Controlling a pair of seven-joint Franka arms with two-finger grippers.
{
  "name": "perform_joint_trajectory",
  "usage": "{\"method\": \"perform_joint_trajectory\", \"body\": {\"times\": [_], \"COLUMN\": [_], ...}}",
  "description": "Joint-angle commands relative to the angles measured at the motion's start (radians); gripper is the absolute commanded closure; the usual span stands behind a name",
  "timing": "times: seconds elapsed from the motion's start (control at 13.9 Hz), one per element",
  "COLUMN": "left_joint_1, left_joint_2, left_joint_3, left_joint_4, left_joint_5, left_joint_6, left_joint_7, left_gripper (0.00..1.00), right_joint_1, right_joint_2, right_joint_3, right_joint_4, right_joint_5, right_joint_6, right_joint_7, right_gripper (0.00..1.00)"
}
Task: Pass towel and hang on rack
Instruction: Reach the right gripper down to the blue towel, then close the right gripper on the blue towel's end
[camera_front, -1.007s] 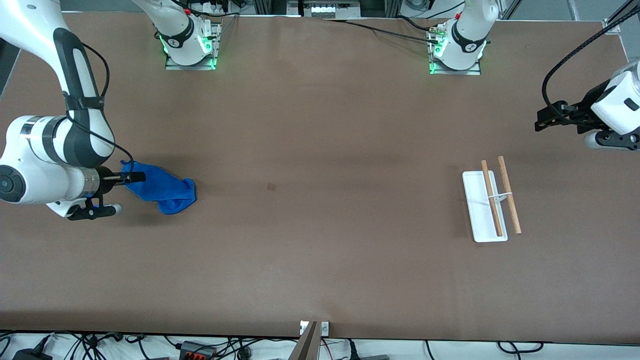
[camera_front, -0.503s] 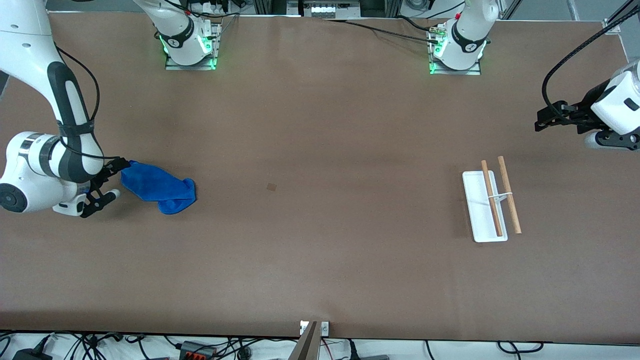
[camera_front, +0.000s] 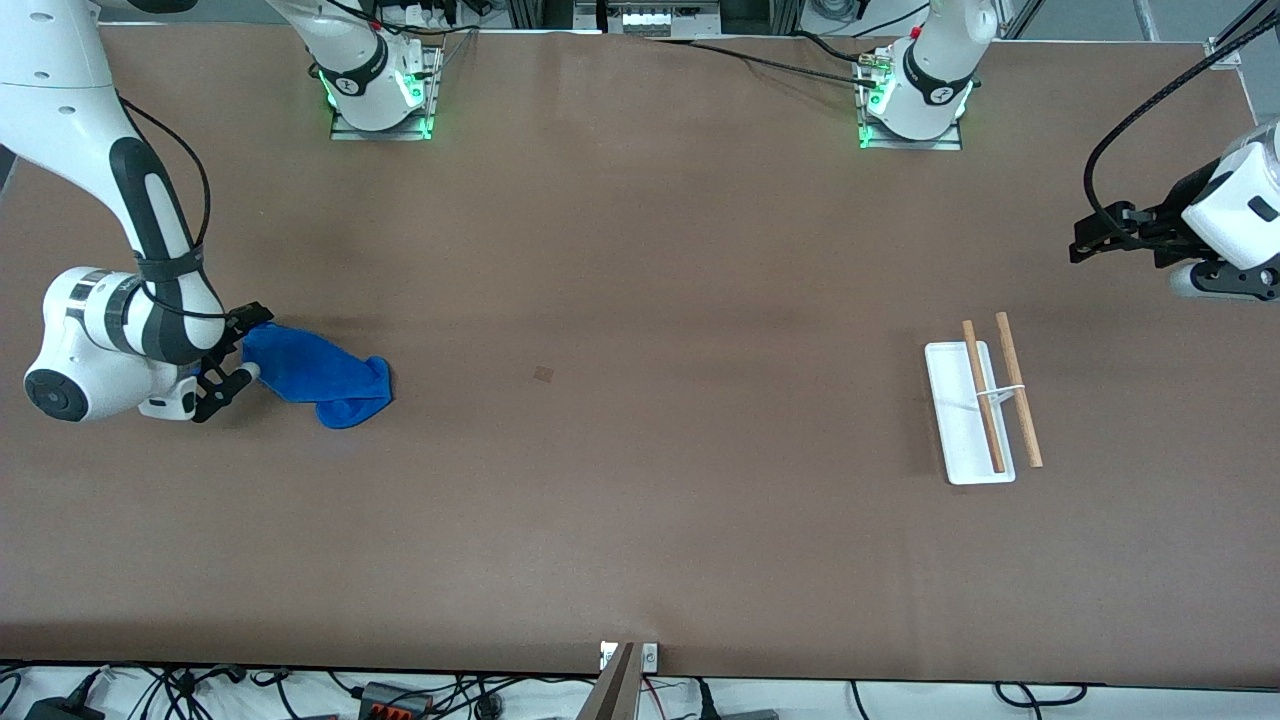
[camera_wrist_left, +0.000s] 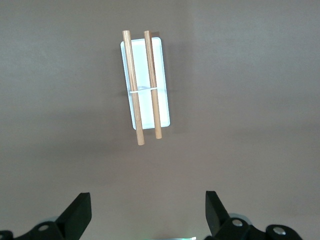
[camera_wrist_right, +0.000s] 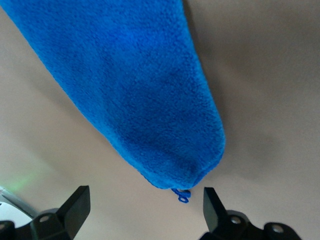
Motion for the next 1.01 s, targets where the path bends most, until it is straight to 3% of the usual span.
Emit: {"method": "perform_joint_trajectory", "body": {"times": [0.0, 0.36, 0.93], "left_joint_1": [0.007, 0.007, 0.007], "left_joint_2": [-0.002, -0.002, -0.002], "left_joint_3": [-0.003, -0.002, -0.002], "left_joint_4": [0.003, 0.003, 0.003], "left_joint_5": [-0.015, -0.015, -0.015], "left_joint_6": [-0.004, -0.005, -0.005], "left_joint_7": [-0.005, -0.005, -0.005], "left_gripper": [0.00, 0.00, 0.00], "right_joint_1": [-0.044, -0.050, -0.037], "right_joint_2": [0.007, 0.022, 0.024], "right_joint_3": [0.012, 0.014, 0.019], "right_joint_4": [-0.012, -0.013, -0.016], "right_joint_5": [-0.002, 0.013, 0.044], "right_joint_6": [0.011, -0.006, -0.023], "right_joint_7": [-0.004, 0.052, 0.077], "right_gripper": [0.00, 0.04, 0.32]}}
